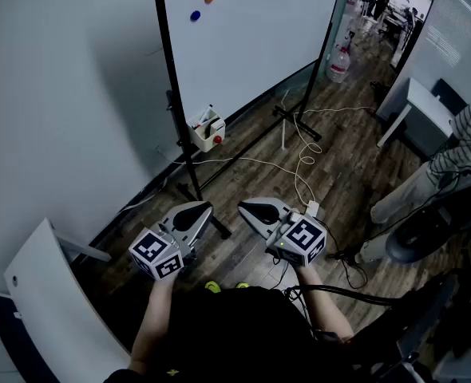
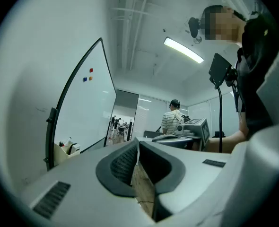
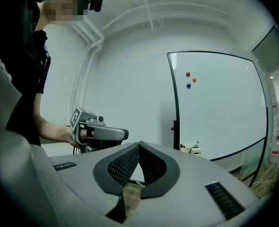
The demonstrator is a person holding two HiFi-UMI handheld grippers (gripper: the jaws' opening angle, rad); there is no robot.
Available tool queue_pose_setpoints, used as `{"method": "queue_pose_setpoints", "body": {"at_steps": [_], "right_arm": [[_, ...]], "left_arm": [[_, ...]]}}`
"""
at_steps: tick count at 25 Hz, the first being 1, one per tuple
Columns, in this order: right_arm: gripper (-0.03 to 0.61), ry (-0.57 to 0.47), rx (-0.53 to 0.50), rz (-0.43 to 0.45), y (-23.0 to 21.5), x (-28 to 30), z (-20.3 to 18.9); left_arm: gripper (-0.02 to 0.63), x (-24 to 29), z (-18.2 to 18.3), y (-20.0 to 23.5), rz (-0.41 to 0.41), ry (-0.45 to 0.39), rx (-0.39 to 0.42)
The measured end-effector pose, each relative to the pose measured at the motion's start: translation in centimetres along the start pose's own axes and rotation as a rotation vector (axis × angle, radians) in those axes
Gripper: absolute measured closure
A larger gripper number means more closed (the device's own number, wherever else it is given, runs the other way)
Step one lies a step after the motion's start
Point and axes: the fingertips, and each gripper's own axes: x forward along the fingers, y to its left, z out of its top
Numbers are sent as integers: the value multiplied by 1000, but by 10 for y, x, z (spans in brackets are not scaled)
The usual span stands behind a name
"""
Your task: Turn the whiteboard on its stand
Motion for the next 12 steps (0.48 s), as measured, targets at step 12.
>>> {"method": "queue_pose_setpoints", "body": {"at_steps": [12], "right_arm": [[574,-1,77,-12,-16,-11,-11]], "left_arm": [[607,0,-7,7,55,3,-13]]}}
